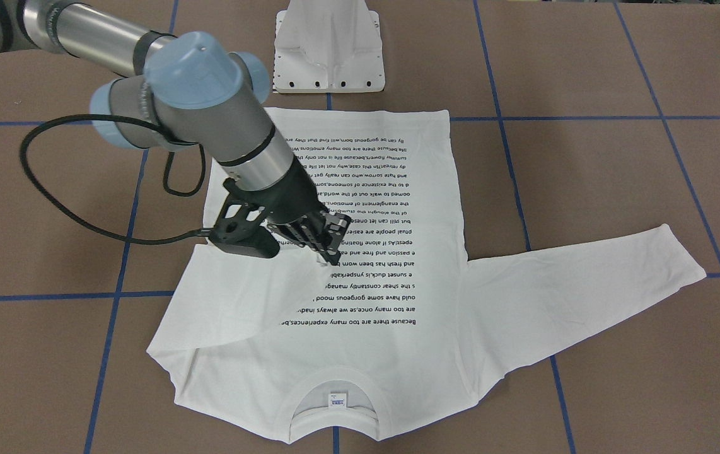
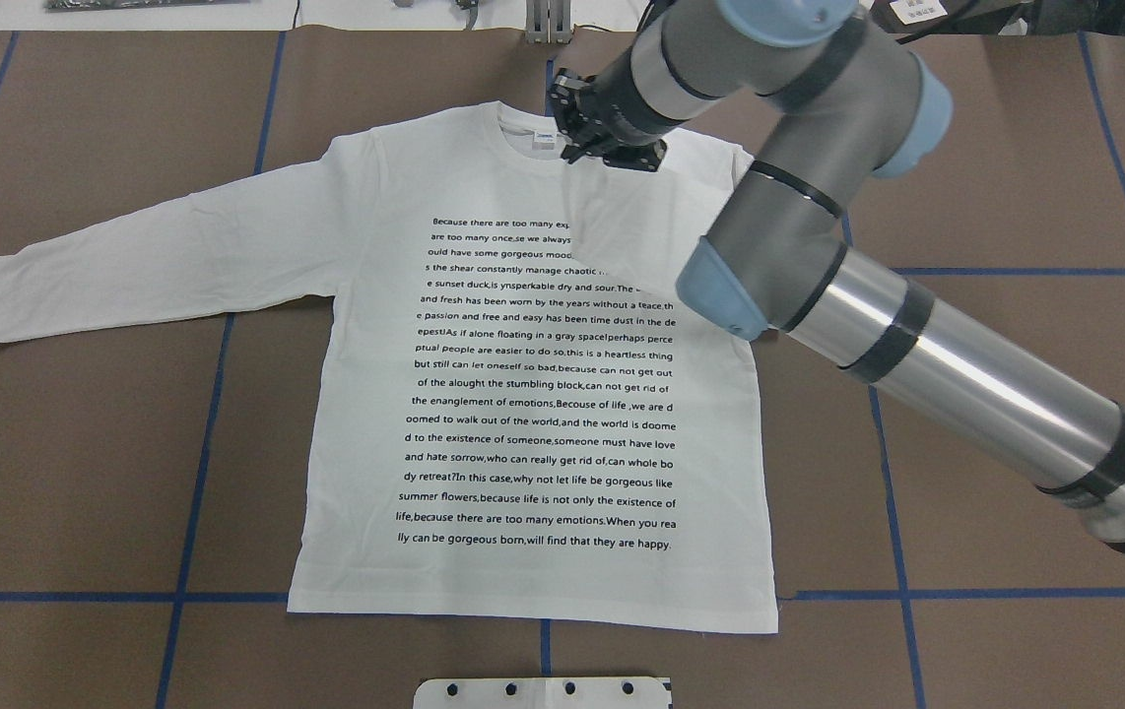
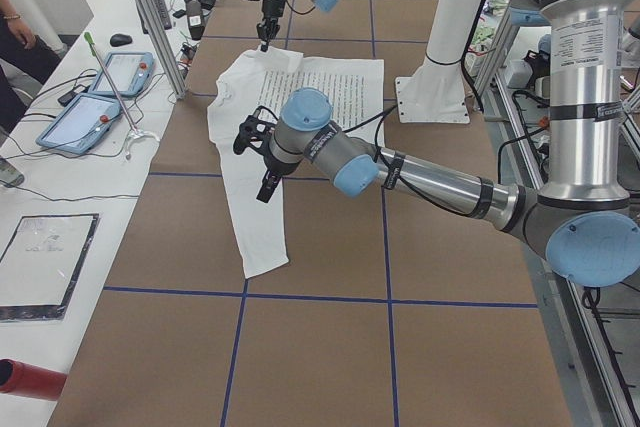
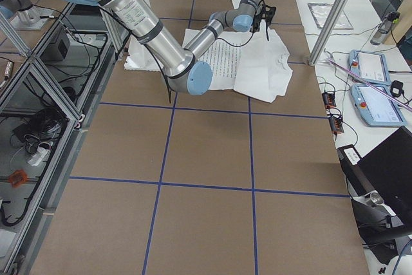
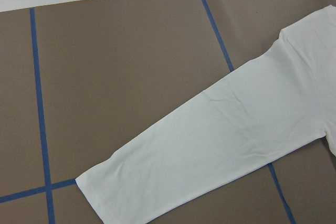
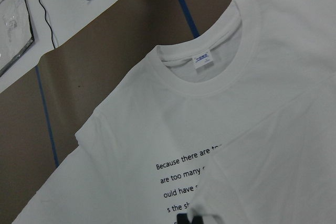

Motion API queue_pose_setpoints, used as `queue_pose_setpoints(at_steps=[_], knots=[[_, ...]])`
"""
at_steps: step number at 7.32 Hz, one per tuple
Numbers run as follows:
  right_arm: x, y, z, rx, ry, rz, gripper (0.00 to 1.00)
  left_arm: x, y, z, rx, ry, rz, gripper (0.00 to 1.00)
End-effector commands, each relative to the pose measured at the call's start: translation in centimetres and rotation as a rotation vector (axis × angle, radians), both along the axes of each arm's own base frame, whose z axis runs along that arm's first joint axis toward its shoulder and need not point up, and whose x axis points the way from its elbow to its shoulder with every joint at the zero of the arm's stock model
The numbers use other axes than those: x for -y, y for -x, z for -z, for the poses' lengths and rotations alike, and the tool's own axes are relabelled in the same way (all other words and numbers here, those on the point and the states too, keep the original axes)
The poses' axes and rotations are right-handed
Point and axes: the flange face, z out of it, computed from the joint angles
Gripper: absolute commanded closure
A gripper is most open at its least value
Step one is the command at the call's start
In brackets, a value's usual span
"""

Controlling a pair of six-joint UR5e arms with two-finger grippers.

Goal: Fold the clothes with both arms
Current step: 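Reach the right gripper across to the shirt's collar near the left sleeve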

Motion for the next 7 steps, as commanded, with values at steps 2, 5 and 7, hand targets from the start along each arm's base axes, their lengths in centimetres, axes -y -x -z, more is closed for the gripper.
queue_pose_setpoints(at_steps=[2, 5, 7], knots=[[-2.2, 8.5, 5.7, -0.037, -0.032, -0.02, 1.0, 0.0, 0.0, -0.3, -0.005, -0.01, 0.002, 0.0], [-3.5, 11.5, 5.8, -0.042, -0.06, -0.041, 1.0, 0.3, -0.1, -1.2, -0.002, 0.006, 0.0, 0.0], [-5.1, 13.0, 6.0, -0.045, -0.073, -0.041, 1.0, 1.9, -0.6, -4.4, -0.008, 0.021, -0.004, 0.0]])
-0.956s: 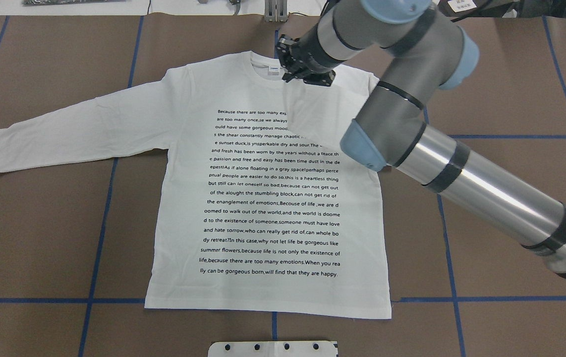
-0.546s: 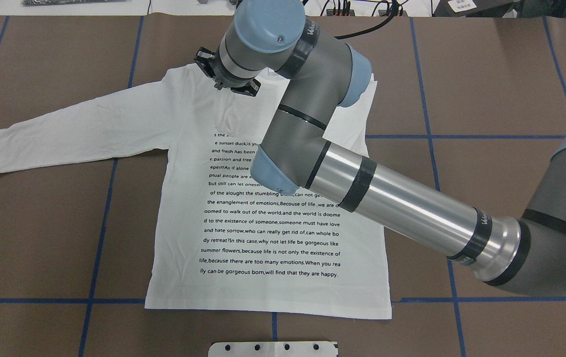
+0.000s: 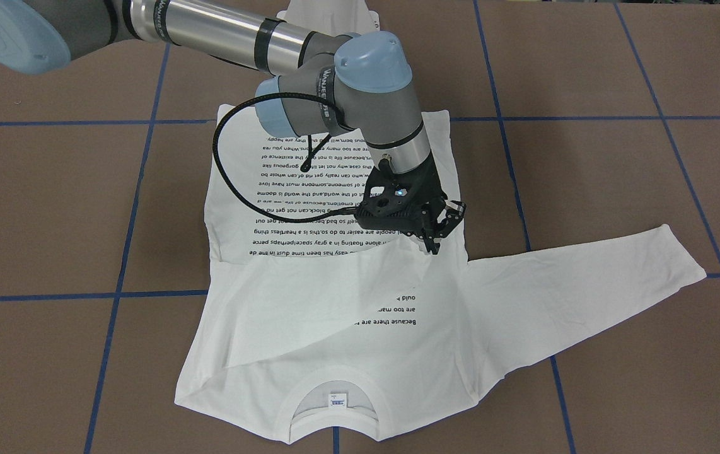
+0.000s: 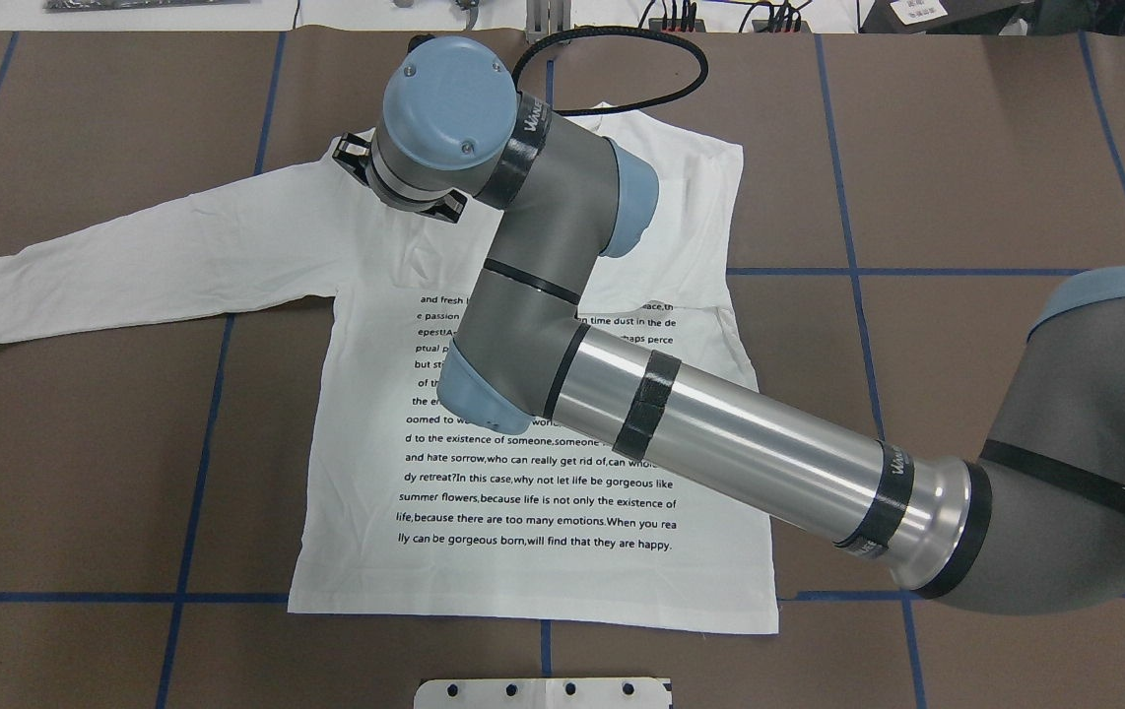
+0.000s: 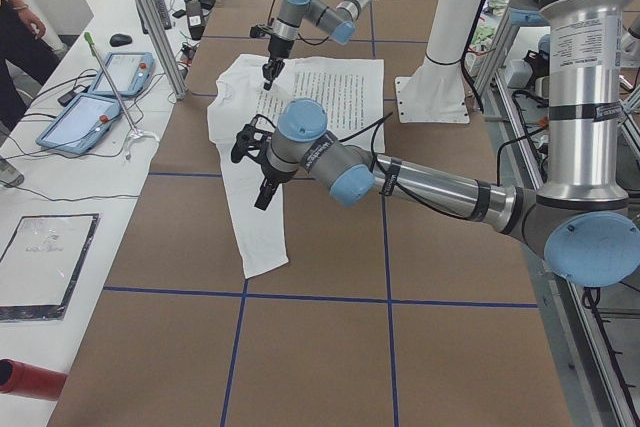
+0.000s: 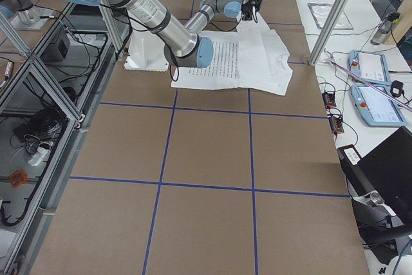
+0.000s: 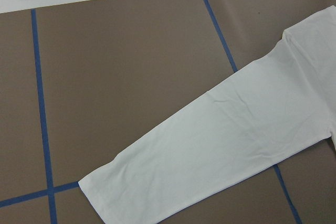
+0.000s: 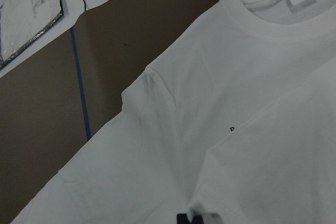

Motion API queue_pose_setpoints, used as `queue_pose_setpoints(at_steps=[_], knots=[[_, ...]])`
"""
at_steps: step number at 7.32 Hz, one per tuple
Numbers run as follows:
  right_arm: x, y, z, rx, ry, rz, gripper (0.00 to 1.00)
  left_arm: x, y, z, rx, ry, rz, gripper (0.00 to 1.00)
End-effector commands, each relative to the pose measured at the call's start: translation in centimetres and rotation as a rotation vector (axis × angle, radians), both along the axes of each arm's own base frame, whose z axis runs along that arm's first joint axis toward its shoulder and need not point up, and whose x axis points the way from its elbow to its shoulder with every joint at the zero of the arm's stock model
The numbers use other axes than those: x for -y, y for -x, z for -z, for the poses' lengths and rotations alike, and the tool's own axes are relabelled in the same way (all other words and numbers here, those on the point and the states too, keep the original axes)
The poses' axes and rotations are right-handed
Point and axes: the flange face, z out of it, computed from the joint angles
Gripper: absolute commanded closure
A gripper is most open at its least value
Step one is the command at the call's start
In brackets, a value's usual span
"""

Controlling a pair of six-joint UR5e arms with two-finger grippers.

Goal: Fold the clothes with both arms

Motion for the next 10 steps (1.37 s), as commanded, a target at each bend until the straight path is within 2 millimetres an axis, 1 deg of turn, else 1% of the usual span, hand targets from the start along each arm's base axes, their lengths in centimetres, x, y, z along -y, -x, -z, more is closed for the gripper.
queue_pose_setpoints(at_steps=[1, 2, 3, 4, 5, 6, 7, 8, 9, 10], knots=[[-2.1, 1.9, 0.2, -0.006, -0.019, -0.007, 0.64, 1.5, -0.4, -3.0, -0.009, 0.019, 0.004, 0.0], [-2.0, 2.1, 0.0, -0.013, -0.022, -0.024, 0.05, 1.7, -0.9, -2.9, -0.021, 0.049, 0.018, 0.0], [-2.0, 2.1, 0.8, 0.005, 0.003, -0.037, 0.05, 2.7, -4.0, -3.9, -0.015, 0.075, -0.026, 0.0], [-1.7, 2.6, 1.9, 0.009, 0.015, -0.043, 0.05, 4.2, -5.0, -5.3, -0.005, 0.091, -0.033, 0.0], [-1.7, 2.3, 2.8, 0.027, 0.024, -0.053, 0.05, 5.4, -7.7, -8.4, 0.001, 0.1, -0.075, 0.0], [-1.4, 1.2, 3.6, 0.057, 0.048, -0.076, 0.05, 6.4, -8.1, -12.3, 0.0, 0.088, -0.074, 0.0], [-1.2, -1.7, 2.0, 0.067, 0.071, -0.095, 0.03, 6.9, -9.1, -13.9, -0.009, 0.113, -0.07, 0.0], [-0.5, -5.5, -2.8, 0.062, 0.072, -0.12, 0.01, 7.0, -12.1, -14.7, 0.009, 0.162, -0.064, 0.01], [0.2, -10.5, -6.7, 0.071, 0.087, -0.097, 0.01, 7.9, -13.4, -15.7, 0.029, 0.192, -0.049, 0.03], [0.2, -13.8, -9.5, 0.063, 0.076, -0.043, 0.01, 8.0, -13.4, -17.3, 0.032, 0.202, -0.045, 0.08]])
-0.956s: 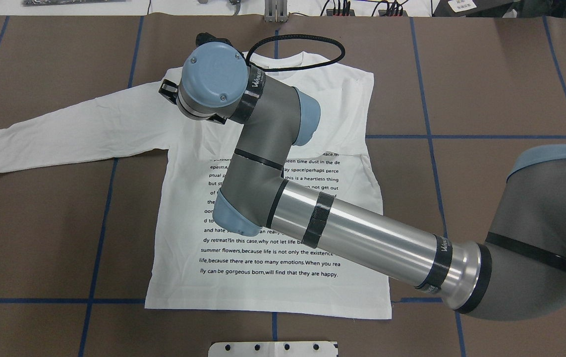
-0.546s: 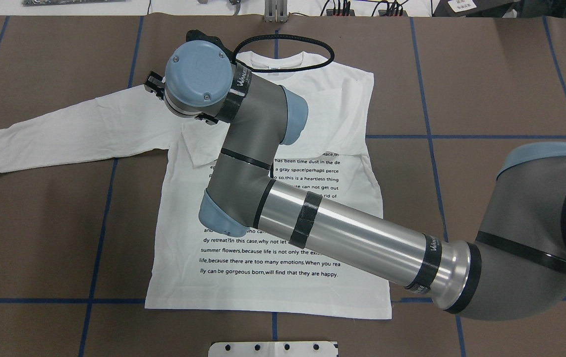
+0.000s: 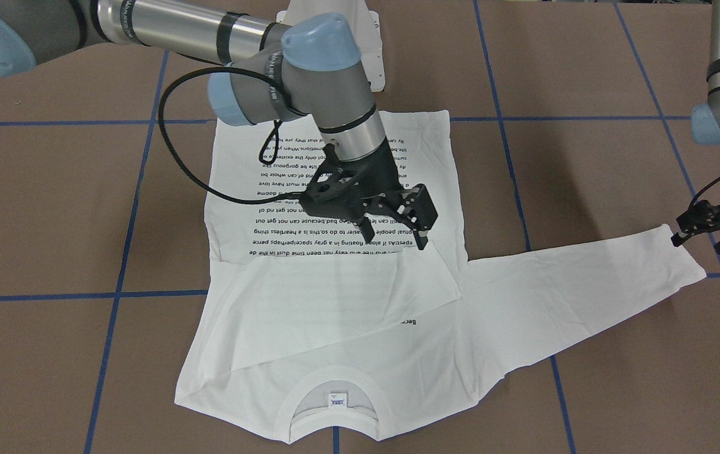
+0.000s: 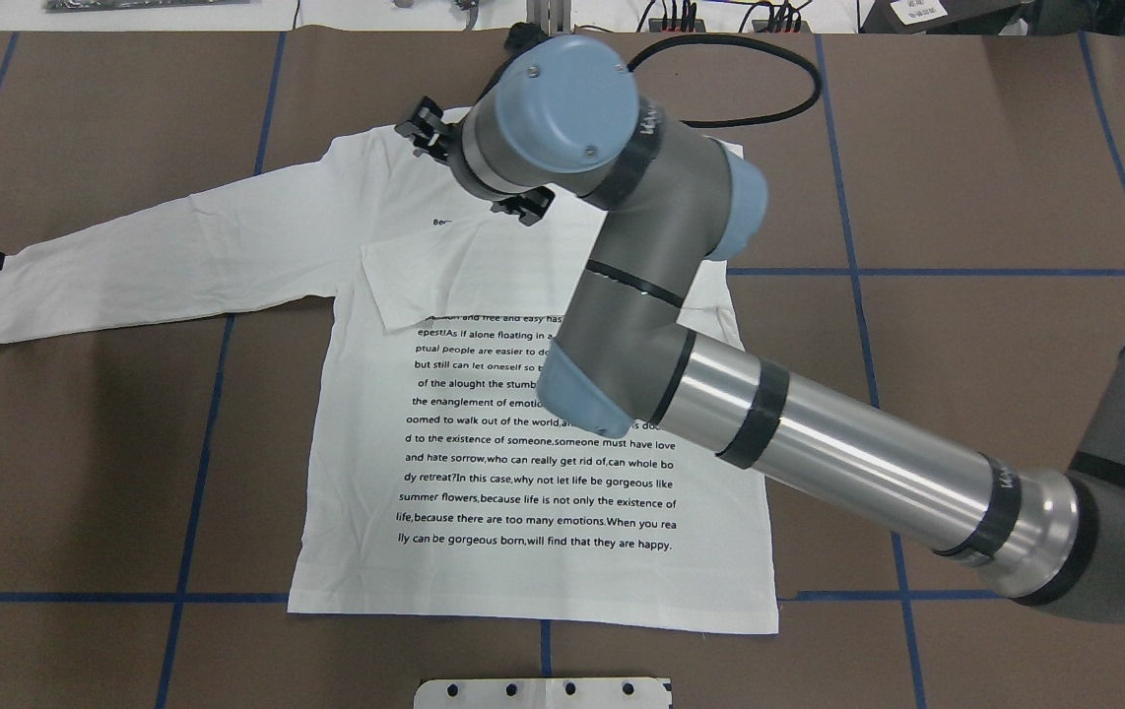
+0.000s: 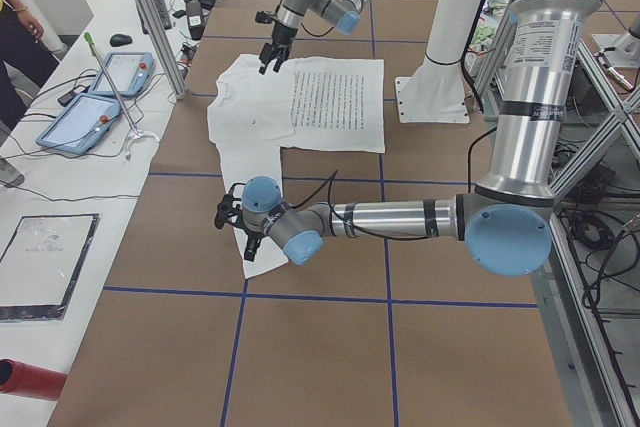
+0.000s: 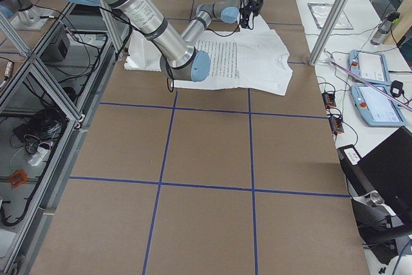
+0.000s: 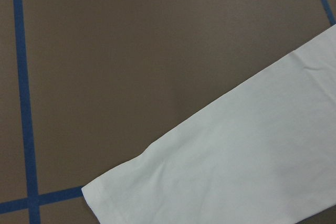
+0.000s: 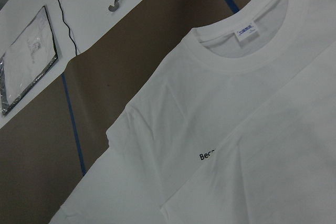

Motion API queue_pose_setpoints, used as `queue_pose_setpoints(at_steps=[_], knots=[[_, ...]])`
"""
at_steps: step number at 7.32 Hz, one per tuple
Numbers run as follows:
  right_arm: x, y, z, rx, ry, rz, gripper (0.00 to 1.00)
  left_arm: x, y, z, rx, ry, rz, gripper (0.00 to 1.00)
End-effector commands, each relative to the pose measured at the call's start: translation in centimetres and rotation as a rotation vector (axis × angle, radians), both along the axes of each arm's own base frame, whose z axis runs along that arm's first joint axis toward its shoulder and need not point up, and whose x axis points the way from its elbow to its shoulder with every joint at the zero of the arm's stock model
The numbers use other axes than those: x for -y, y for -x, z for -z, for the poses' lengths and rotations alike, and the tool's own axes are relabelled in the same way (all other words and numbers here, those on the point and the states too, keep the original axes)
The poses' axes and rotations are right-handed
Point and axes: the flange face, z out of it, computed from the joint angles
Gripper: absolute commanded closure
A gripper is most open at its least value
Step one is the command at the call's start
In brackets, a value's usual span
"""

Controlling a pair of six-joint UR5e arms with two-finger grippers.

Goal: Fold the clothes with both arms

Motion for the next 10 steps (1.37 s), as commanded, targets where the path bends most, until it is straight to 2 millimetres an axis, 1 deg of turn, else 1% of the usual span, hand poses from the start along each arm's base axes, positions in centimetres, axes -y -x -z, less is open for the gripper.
queue_pose_setpoints(at_steps=[1, 3, 4, 5, 7, 9, 10], knots=[[0.0, -5.8, -5.3, -0.017, -0.024, 0.053, 0.01, -0.1, -0.8, -3.8, 0.013, 0.024, 0.006, 0.13], [0.0, -5.9, -5.2, -0.017, -0.025, 0.055, 0.01, -0.3, -0.7, -4.7, 0.025, 0.024, 0.014, 0.22], [0.0, -5.9, -5.4, -0.018, -0.024, 0.055, 0.01, -0.4, -0.7, -5.6, 0.034, 0.035, 0.017, 0.25], [-0.1, -5.9, -5.3, -0.018, -0.025, 0.053, 0.01, -0.5, -0.7, -5.7, 0.034, 0.031, 0.017, 0.27], [-0.1, -6.0, -5.5, -0.018, -0.025, 0.053, 0.01, -0.7, -1.6, -5.9, 0.036, 0.035, 0.0, 0.32], [-0.1, -6.0, -6.0, -0.021, -0.02, 0.056, 0.01, -1.2, -3.1, -5.9, 0.036, 0.033, -0.028, 0.33], [-0.1, -6.0, -6.2, -0.023, -0.019, 0.056, 0.01, -1.2, -3.1, -5.9, 0.036, 0.033, -0.028, 0.45]])
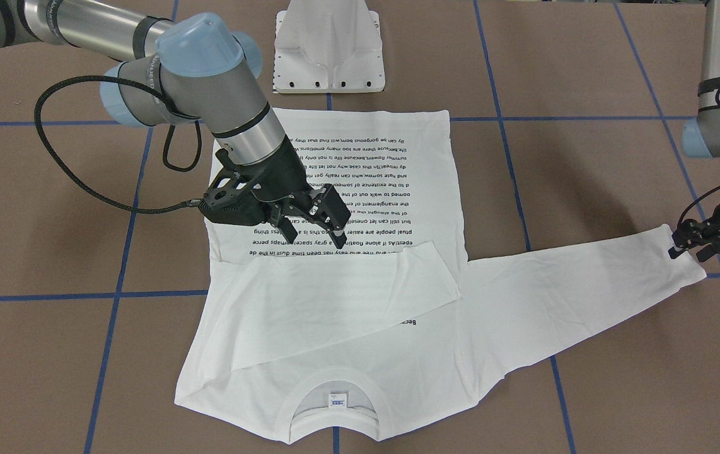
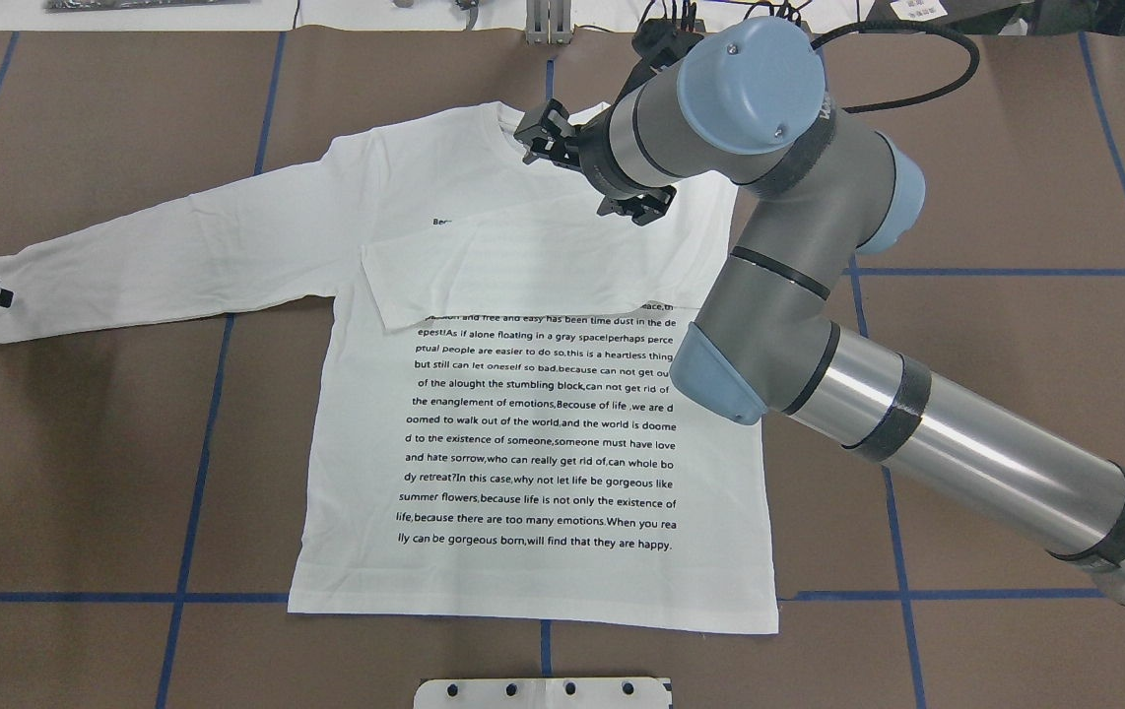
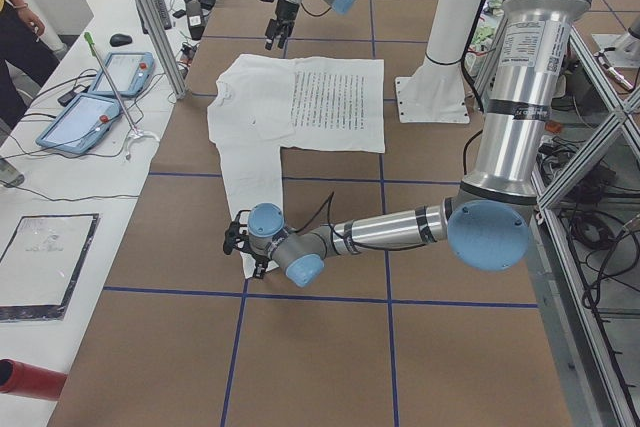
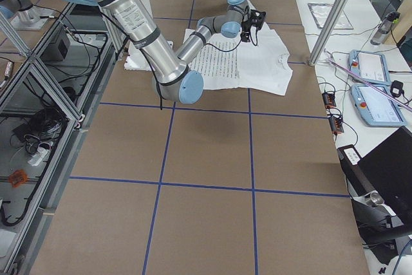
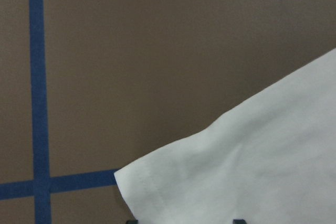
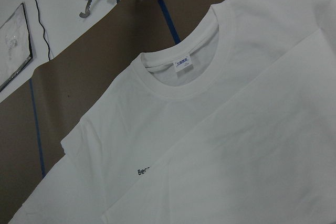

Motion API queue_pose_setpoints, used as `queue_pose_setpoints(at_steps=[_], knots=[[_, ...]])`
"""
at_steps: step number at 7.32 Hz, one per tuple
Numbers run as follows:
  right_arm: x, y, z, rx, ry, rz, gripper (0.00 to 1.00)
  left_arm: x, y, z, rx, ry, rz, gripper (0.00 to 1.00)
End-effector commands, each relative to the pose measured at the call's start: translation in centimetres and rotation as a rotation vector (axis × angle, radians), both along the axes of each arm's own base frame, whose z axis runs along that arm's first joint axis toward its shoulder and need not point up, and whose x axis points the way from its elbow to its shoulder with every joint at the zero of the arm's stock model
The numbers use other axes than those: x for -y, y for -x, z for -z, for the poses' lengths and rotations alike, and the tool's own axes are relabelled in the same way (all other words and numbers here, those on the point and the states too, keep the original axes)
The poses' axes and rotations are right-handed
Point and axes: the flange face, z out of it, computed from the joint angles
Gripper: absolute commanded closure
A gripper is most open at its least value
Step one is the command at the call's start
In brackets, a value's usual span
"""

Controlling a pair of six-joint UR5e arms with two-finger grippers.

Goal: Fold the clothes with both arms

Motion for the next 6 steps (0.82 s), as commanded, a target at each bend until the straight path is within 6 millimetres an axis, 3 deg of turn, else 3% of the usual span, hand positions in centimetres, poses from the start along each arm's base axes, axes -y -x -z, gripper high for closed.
queue_pose_setpoints(at_steps=[1, 2, 3, 5, 6], knots=[[0.0, 0.0, -0.3, -0.002, 0.002, 0.001, 0.01, -0.1, -0.3, 0.2, -0.002, -0.007, -0.007, 0.59], [0.0, 0.0, -0.3, -0.002, 0.002, 0.001, 0.01, -0.3, -0.1, 0.7, -0.015, -0.028, -0.004, 0.87], [-0.1, 0.1, -0.3, -0.001, 0.002, 0.0, 0.01, -0.4, -0.3, 1.5, -0.041, -0.044, -0.02, 1.0], [-0.1, 0.1, -0.5, -0.003, 0.003, 0.002, 0.01, -0.2, -0.7, 4.8, -0.089, -0.086, -0.041, 1.0], [0.0, -0.3, -1.0, -0.004, 0.011, 0.01, 0.01, -0.5, -1.2, 9.1, -0.188, -0.077, -0.077, 1.0]])
